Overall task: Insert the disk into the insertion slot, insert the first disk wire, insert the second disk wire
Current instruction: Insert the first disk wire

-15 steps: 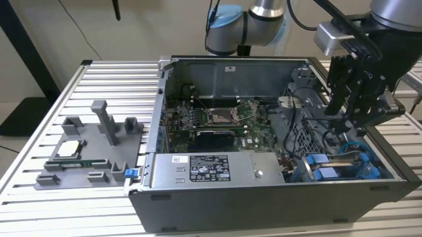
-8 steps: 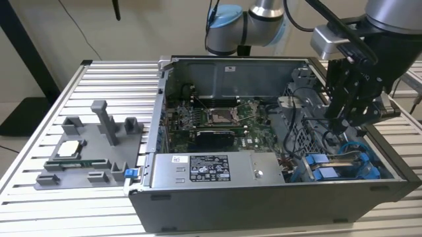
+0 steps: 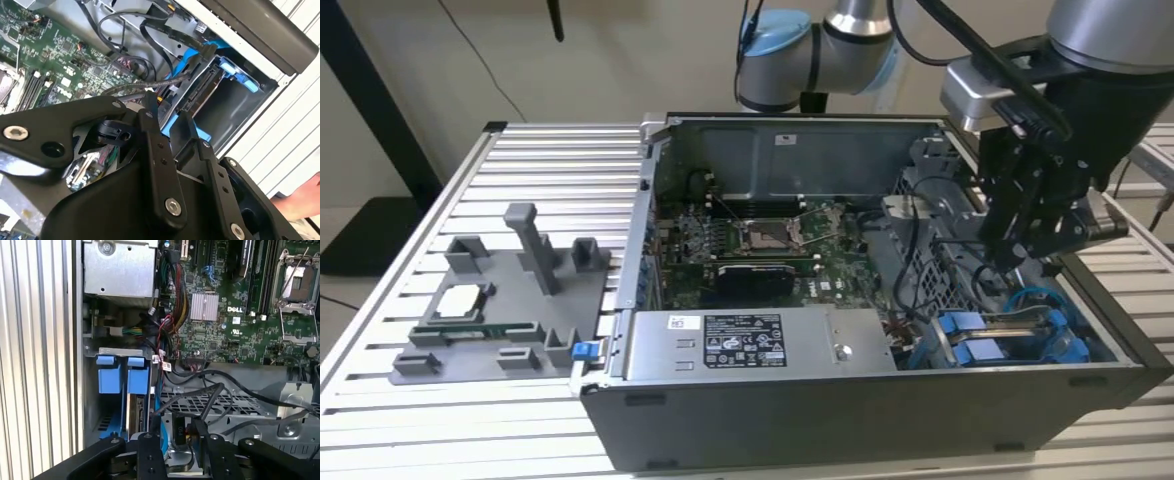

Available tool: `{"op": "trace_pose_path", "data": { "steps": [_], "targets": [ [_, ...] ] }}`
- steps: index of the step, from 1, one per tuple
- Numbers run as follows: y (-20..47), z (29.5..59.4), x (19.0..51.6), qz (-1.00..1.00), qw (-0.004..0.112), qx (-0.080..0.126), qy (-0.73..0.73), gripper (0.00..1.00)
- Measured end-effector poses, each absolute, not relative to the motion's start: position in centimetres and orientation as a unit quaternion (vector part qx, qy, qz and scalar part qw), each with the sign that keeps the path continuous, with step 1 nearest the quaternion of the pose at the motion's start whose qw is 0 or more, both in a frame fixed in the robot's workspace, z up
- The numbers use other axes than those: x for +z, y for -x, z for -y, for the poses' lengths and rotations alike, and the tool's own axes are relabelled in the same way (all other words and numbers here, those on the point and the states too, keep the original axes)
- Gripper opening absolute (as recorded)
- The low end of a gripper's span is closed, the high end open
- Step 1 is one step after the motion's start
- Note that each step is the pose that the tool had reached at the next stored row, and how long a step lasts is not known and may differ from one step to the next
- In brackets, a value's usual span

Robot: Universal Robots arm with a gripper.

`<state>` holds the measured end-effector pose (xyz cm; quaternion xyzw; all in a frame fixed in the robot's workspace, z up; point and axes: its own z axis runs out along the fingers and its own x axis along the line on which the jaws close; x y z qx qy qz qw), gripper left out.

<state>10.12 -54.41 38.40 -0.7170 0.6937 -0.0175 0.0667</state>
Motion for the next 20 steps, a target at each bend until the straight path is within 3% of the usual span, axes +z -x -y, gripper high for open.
{"op": "trace_pose_path", "data": {
  "steps": [20],
  "targets": [
    [-9.93, 54.37, 38.39, -0.689, 0.070, -0.020, 0.721, 1.00]
  ]
}}
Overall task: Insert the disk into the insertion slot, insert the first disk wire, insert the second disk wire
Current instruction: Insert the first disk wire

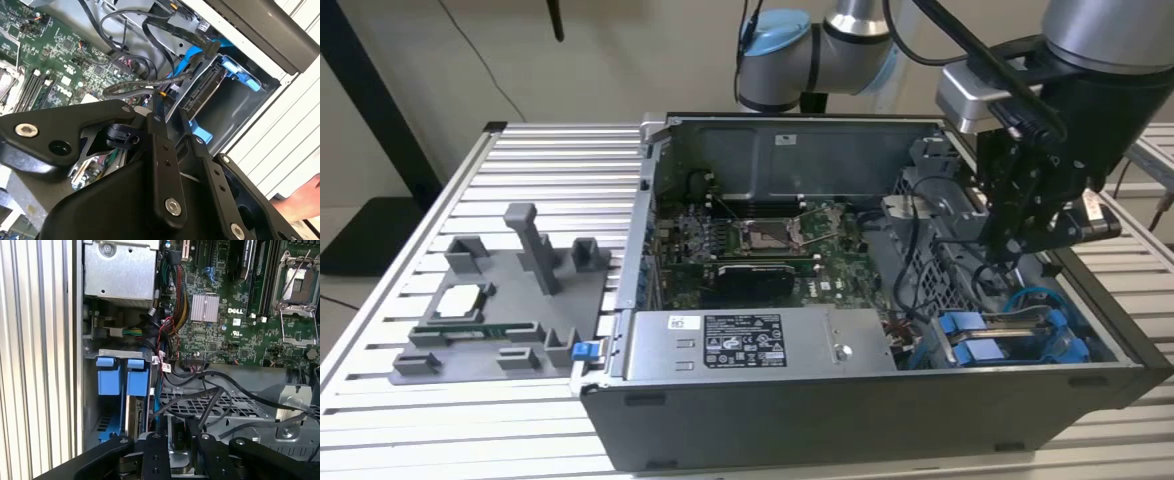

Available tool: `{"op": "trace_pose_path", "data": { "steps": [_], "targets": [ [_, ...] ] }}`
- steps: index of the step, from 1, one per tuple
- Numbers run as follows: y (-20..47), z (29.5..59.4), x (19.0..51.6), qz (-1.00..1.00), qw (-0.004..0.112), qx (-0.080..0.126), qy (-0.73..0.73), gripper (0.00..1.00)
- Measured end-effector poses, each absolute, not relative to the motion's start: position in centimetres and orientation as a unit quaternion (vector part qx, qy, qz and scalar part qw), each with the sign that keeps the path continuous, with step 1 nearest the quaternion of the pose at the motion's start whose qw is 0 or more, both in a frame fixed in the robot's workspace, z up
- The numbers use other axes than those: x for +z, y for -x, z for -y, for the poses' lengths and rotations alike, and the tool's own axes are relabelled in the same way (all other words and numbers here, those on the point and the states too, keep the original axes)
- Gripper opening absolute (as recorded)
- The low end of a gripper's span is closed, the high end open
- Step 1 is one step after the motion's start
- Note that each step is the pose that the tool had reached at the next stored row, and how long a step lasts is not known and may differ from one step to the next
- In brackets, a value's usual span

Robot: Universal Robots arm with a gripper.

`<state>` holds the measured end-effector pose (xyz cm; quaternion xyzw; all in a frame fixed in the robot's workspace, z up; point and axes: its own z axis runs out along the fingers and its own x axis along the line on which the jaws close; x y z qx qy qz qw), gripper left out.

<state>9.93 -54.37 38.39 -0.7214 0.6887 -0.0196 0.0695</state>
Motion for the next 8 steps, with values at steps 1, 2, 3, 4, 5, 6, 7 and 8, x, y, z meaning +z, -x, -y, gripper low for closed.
{"op": "trace_pose_path", "data": {
  "steps": [1, 2, 3, 4, 5, 6, 7, 8],
  "targets": [
    [-9.93, 54.38, 38.44, -0.688, 0.070, -0.020, 0.722, 1.00],
    [-9.93, 54.38, 38.55, -0.688, 0.070, -0.019, 0.722, 1.00],
    [-9.94, 54.38, 38.71, -0.688, 0.070, -0.019, 0.722, 1.00],
    [-9.94, 54.38, 38.81, -0.688, 0.070, -0.020, 0.722, 1.00],
    [-9.94, 54.37, 38.80, -0.688, 0.070, -0.019, 0.722, 1.00],
    [-9.94, 54.37, 38.80, -0.688, 0.070, -0.019, 0.722, 1.00],
    [-9.94, 54.37, 38.80, -0.688, 0.070, -0.019, 0.722, 1.00],
    [-9.95, 54.37, 38.78, -0.687, 0.070, -0.019, 0.723, 1.00]
  ]
}}
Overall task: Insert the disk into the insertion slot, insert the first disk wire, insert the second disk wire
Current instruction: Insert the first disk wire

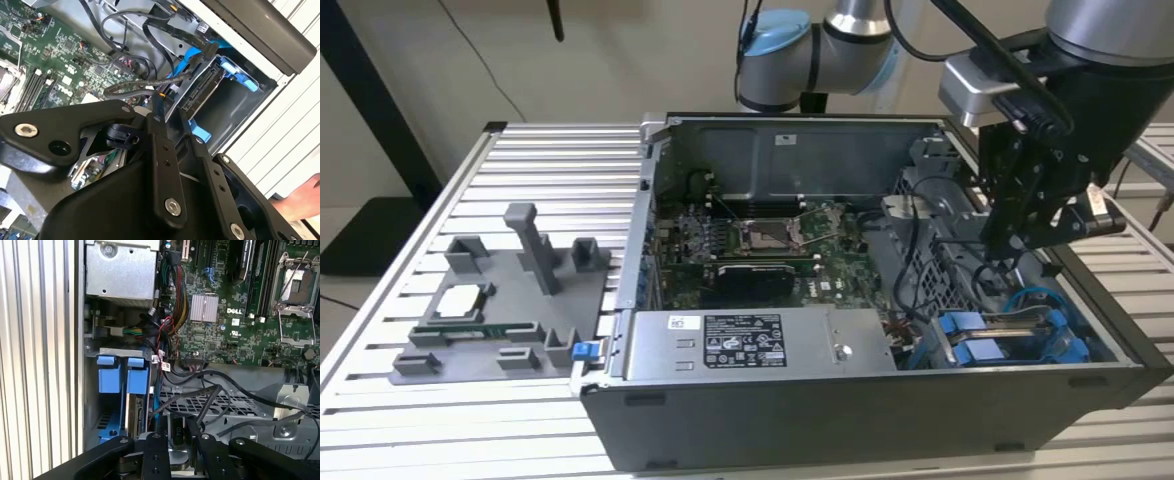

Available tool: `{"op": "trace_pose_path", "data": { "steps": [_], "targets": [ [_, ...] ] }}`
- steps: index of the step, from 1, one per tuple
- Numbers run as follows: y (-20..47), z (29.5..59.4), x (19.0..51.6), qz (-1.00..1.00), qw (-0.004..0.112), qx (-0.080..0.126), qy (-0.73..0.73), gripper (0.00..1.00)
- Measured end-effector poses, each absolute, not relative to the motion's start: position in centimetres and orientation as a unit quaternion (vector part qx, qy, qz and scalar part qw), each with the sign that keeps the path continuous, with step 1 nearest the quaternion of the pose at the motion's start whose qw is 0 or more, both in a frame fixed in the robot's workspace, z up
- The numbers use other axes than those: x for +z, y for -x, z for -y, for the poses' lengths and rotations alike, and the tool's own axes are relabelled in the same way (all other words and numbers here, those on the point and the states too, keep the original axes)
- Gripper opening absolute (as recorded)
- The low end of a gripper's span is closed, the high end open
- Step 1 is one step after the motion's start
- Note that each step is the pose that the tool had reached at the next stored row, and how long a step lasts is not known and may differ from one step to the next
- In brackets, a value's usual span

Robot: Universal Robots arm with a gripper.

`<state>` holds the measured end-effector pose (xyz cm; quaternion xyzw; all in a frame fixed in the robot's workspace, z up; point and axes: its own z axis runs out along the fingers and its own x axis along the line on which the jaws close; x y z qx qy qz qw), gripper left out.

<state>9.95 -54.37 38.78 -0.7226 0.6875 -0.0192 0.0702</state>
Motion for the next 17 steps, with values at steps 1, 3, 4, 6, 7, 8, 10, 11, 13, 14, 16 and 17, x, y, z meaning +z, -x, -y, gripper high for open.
{"op": "trace_pose_path", "data": {
  "steps": [1, 3, 4, 6, 7, 8, 10, 11, 13, 14, 16, 17],
  "targets": [
    [-9.95, 54.37, 38.74, -0.687, 0.070, -0.019, 0.723, 1.00],
    [-9.94, 54.38, 38.70, -0.687, 0.071, -0.019, 0.723, 1.00],
    [-9.95, 54.37, 38.68, -0.687, 0.071, -0.019, 0.723, 1.00],
    [-9.97, 54.37, 38.65, -0.686, 0.072, -0.019, 0.724, 1.00],
    [-10.01, 54.37, 38.64, -0.686, 0.072, -0.019, 0.724, 1.00],
    [-10.01, 54.37, 38.64, -0.686, 0.072, -0.019, 0.724, 1.00],
    [-10.02, 54.38, 38.62, -0.686, 0.072, -0.019, 0.724, 1.00],
    [-10.03, 54.37, 38.57, -0.686, 0.072, -0.019, 0.724, 1.00],
    [-10.04, 54.37, 38.45, -0.685, 0.073, -0.020, 0.724, 1.00],
    [-10.04, 54.37, 38.40, -0.685, 0.073, -0.020, 0.724, 1.00],
    [-10.03, 54.38, 38.39, -0.685, 0.073, -0.021, 0.724, 1.00],
    [-10.03, 54.38, 38.39, -0.685, 0.073, -0.021, 0.724, 1.00]
  ]
}}
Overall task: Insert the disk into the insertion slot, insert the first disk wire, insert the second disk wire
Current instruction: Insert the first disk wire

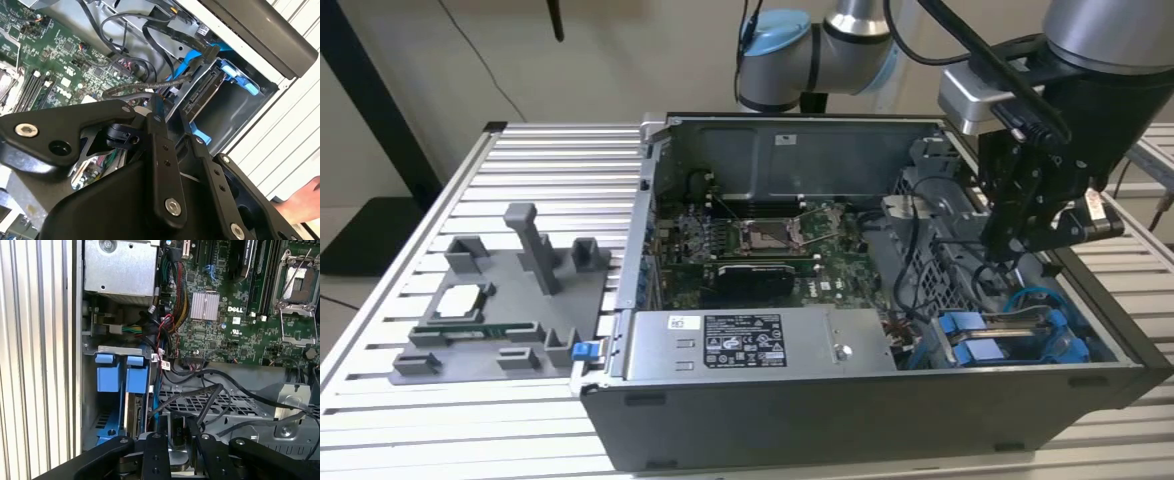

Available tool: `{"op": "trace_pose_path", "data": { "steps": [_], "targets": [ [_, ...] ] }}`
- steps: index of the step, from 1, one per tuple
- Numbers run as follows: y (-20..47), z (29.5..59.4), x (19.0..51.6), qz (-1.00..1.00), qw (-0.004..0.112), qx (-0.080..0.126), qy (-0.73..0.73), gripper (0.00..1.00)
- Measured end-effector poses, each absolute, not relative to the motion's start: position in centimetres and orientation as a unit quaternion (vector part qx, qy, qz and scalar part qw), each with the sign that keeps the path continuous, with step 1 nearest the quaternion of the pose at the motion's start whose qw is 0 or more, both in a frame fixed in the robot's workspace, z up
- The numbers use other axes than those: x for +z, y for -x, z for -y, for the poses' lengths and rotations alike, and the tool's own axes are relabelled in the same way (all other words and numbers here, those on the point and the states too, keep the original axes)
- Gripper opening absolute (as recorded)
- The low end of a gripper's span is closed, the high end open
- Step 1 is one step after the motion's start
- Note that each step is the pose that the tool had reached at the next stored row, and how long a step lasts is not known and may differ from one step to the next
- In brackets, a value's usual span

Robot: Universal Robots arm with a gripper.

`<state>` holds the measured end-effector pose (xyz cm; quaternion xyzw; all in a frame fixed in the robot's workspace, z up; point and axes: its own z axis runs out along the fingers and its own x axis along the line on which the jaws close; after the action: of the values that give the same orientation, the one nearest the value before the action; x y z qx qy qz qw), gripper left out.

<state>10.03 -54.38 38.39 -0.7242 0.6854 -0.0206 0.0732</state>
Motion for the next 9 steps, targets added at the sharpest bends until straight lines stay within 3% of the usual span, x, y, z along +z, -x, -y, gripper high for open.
{"op": "trace_pose_path", "data": {
  "steps": [1, 9],
  "targets": [
    [-10.03, 54.37, 38.38, -0.685, 0.073, -0.021, 0.724, 0.00],
    [-10.03, 54.37, 38.36, -0.685, 0.073, -0.020, 0.724, 0.00]
  ]
}}
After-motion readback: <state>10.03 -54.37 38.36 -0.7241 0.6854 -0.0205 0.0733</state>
